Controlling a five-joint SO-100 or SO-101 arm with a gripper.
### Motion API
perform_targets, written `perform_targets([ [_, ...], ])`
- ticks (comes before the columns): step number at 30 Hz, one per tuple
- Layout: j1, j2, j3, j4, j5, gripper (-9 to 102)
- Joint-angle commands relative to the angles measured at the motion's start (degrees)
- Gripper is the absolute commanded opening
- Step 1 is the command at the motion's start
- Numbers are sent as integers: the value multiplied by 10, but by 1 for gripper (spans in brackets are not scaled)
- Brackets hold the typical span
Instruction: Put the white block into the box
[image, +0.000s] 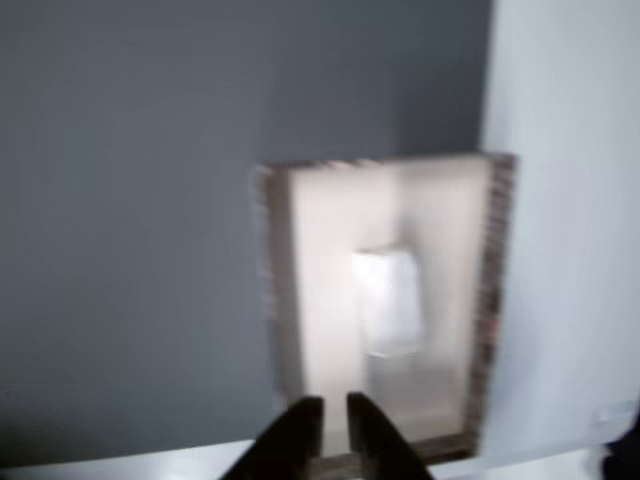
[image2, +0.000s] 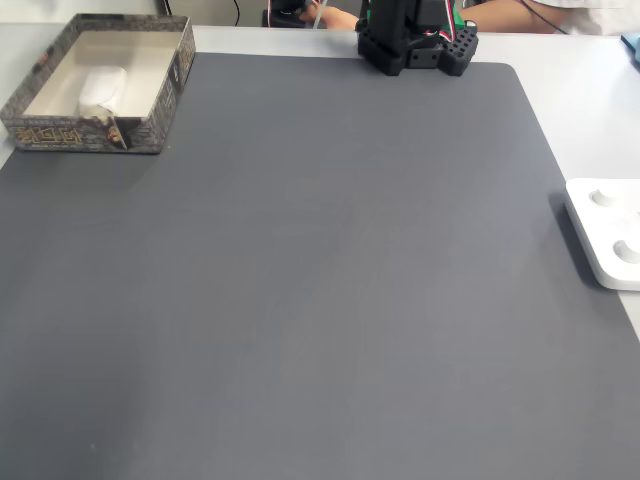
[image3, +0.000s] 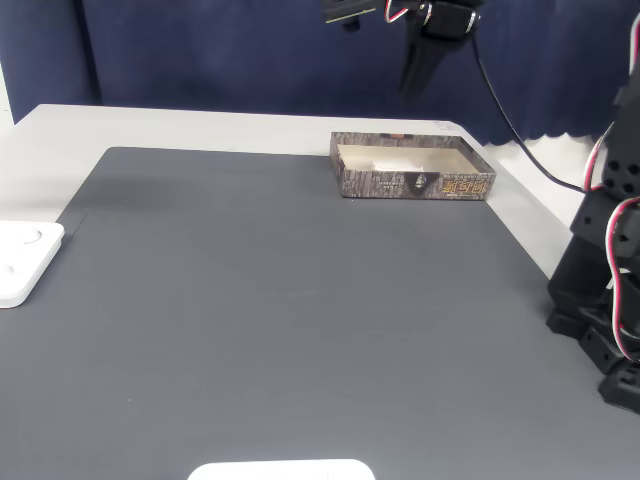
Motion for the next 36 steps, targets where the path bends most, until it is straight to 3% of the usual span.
perform_targets([
  [1, -47, 87, 33, 4, -41, -2],
  [11, -203, 163, 134, 3, -189, -2],
  [23, -428, 255, 325, -54, -396, -2],
  [31, -525, 300, 396, -63, -442, -2],
  [36, -583, 374, 494, -134, -489, -2],
])
